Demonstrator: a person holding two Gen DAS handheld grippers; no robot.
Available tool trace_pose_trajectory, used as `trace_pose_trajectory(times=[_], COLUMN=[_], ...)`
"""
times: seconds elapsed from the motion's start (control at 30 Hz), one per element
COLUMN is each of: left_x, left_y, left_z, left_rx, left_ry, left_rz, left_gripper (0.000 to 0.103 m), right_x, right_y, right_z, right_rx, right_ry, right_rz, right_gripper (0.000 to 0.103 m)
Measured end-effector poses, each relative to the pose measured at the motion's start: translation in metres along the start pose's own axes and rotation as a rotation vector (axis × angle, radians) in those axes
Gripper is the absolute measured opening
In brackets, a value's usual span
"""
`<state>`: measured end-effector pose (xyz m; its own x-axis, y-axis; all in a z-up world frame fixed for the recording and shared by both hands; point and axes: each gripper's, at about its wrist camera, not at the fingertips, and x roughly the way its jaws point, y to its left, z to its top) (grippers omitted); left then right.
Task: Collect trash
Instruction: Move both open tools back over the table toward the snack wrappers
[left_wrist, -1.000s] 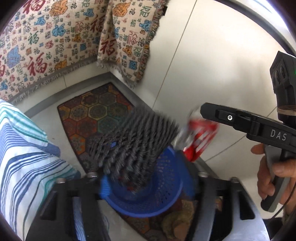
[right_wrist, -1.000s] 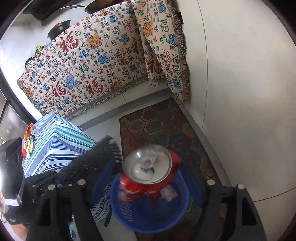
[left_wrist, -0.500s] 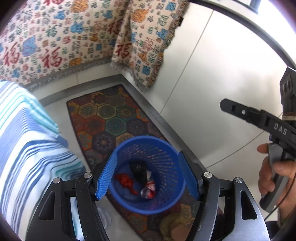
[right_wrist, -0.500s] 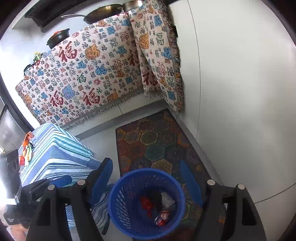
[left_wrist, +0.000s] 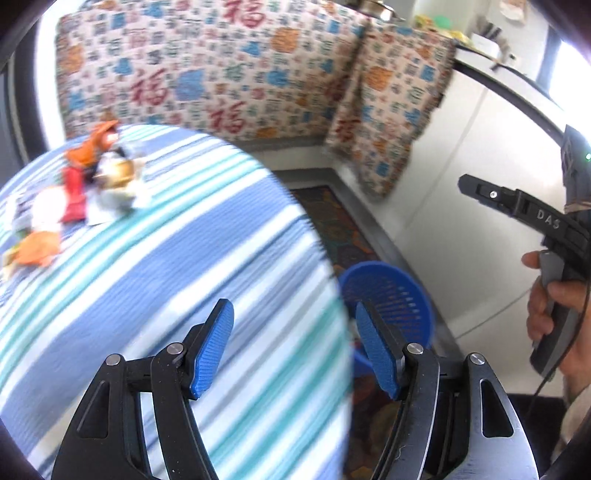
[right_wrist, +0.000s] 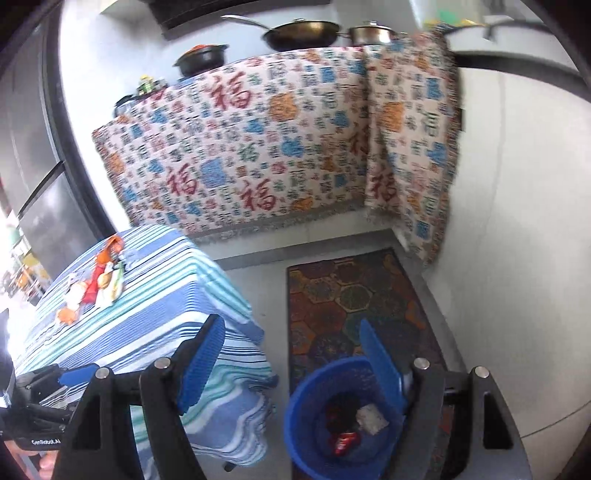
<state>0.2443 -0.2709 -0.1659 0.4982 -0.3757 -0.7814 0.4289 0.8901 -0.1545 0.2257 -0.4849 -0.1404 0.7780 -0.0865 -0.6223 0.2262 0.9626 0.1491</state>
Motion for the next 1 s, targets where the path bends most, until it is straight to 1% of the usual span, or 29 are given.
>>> trace_pose_trajectory(times=[0.07, 0.2, 0.33, 0.43, 0.5, 0.6, 0.63, 0.67, 0.7, 0.73, 0.77, 0.87, 0.93, 1.0], left_x=[-0.006, -0.014, -0.020, -0.026, -0.027, -0.028, -0.029, -0.029, -0.030, -0.031, -0.031, -0.027, -0.024, -0.020], left_y=[0.026, 0.082, 0.131, 0.159, 0.169, 0.183, 0.189, 0.195, 0.202, 0.207, 0.211, 0.221, 0.226, 0.235], left_z=[-0.008, -0.023, -0.035, -0.037, -0.037, -0.040, -0.042, -0.044, -0.045, -0.044, -0.043, -0.038, -0.033, -0.026], left_rx=[-0.021, -0.093, -0.132, -0.153, -0.162, -0.142, -0.129, -0.125, -0.139, -0.149, -0.147, -0.137, -0.118, -0.095], left_ry=[0.000, 0.017, 0.031, 0.014, 0.007, 0.005, 0.005, 0.005, 0.008, 0.003, 0.010, 0.032, 0.038, 0.042], left_rz=[0.060, 0.135, 0.211, 0.251, 0.268, 0.312, 0.328, 0.339, 0.336, 0.336, 0.348, 0.341, 0.324, 0.305], left_gripper=[0.071, 0.071, 0.071, 0.071, 0.072, 0.077, 0.080, 0.091, 0.093, 0.093, 0.096, 0.103, 0.103, 0.103], right_x=[0.009, 0.028, 0.048, 0.066, 0.078, 0.094, 0.098, 0.102, 0.104, 0.106, 0.108, 0.114, 0.119, 0.127], right_y=[0.029, 0.089, 0.141, 0.168, 0.183, 0.201, 0.207, 0.211, 0.215, 0.219, 0.222, 0.229, 0.234, 0.238], right_z=[-0.001, -0.010, -0.027, -0.037, -0.043, -0.052, -0.054, -0.056, -0.057, -0.058, -0.057, -0.055, -0.052, -0.047], right_rx=[-0.050, -0.173, -0.298, -0.346, -0.374, -0.420, -0.433, -0.444, -0.455, -0.469, -0.472, -0.470, -0.468, -0.466], right_ry=[0.011, 0.047, 0.093, 0.143, 0.175, 0.217, 0.226, 0.232, 0.228, 0.222, 0.218, 0.217, 0.226, 0.239], right_rz=[0.029, 0.105, 0.177, 0.218, 0.235, 0.246, 0.248, 0.251, 0.248, 0.240, 0.244, 0.238, 0.236, 0.231], right_gripper=[0.077, 0.077, 0.077, 0.077, 0.077, 0.077, 0.077, 0.077, 0.079, 0.079, 0.079, 0.084, 0.086, 0.092])
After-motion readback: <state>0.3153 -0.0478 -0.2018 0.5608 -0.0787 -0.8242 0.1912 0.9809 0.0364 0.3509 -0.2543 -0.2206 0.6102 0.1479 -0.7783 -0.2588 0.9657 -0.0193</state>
